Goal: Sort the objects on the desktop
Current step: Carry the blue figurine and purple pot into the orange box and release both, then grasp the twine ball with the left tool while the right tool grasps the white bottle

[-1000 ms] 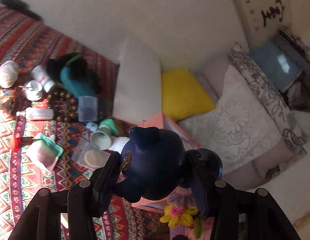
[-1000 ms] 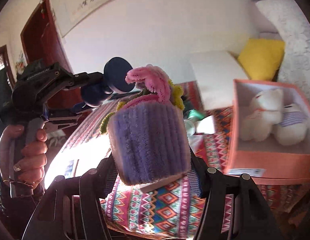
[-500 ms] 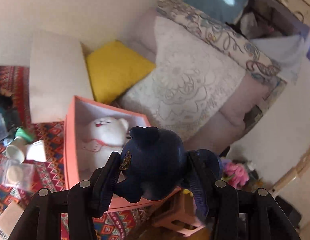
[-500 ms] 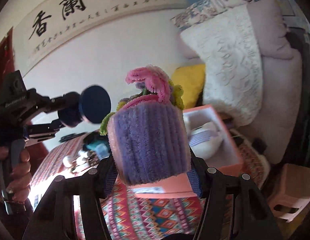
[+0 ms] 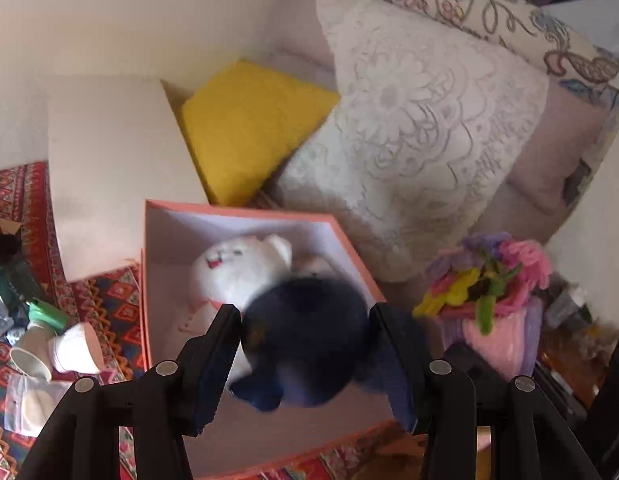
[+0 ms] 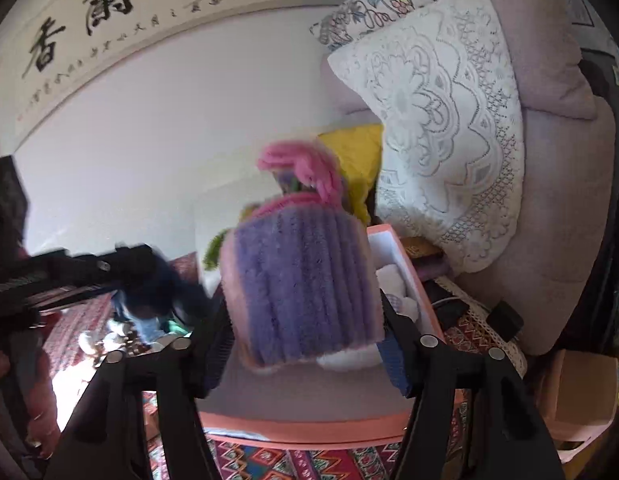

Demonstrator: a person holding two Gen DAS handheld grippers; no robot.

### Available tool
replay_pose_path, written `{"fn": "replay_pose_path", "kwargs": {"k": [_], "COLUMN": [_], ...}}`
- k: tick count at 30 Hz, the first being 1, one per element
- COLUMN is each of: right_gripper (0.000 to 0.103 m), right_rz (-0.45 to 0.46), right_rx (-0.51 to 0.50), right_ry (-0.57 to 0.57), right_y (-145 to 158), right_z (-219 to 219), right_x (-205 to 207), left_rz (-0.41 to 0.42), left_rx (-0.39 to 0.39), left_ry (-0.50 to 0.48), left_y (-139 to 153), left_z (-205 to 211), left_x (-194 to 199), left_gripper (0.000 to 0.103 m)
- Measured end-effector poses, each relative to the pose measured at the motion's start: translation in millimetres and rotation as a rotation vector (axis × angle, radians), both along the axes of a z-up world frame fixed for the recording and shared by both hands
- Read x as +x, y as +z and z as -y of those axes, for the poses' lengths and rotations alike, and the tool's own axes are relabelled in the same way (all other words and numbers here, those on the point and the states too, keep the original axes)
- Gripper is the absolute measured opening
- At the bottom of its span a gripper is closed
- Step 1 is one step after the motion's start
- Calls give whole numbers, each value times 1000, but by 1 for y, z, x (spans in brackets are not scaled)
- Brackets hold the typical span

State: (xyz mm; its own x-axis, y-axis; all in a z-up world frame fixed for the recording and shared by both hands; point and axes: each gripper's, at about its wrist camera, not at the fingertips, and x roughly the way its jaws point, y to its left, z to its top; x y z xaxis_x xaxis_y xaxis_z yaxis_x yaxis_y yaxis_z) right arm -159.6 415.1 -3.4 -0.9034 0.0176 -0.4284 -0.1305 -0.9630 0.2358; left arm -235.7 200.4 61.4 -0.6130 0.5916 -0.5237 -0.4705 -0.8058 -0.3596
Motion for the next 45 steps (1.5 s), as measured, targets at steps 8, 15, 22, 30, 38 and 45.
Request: {"fn": "replay_pose_path", "kwargs": {"k": [8,15,22,30,38,45], "right_gripper": [100,101,102,102,80,64], "right_rz": [-3,5,11,131,523,748], "right_rx": [-41,-50,-13,-230,-824,-917], "right_ry": [-29,-4,77,343,620,530], "right_y": [-7,-5,1,-28,-131,-212], "right_z": [-2,24,82,183,318,407], "right_x": [-10,-10,-18,-70,-186,-254], "left_rz": [-127,-95,-83,-30,-12,81], "left_rx": [-18,-17,-3,-71,-315,-350], "left_ry": [106,162,263,499,717,628], "left_y": [16,7,0,-38,-108,-158], "left_z": [15,50,117,257,411,460], "left_x": [11,9,12,10,-25,-86], "left_gripper": [102,102,102,102,102,102]}}
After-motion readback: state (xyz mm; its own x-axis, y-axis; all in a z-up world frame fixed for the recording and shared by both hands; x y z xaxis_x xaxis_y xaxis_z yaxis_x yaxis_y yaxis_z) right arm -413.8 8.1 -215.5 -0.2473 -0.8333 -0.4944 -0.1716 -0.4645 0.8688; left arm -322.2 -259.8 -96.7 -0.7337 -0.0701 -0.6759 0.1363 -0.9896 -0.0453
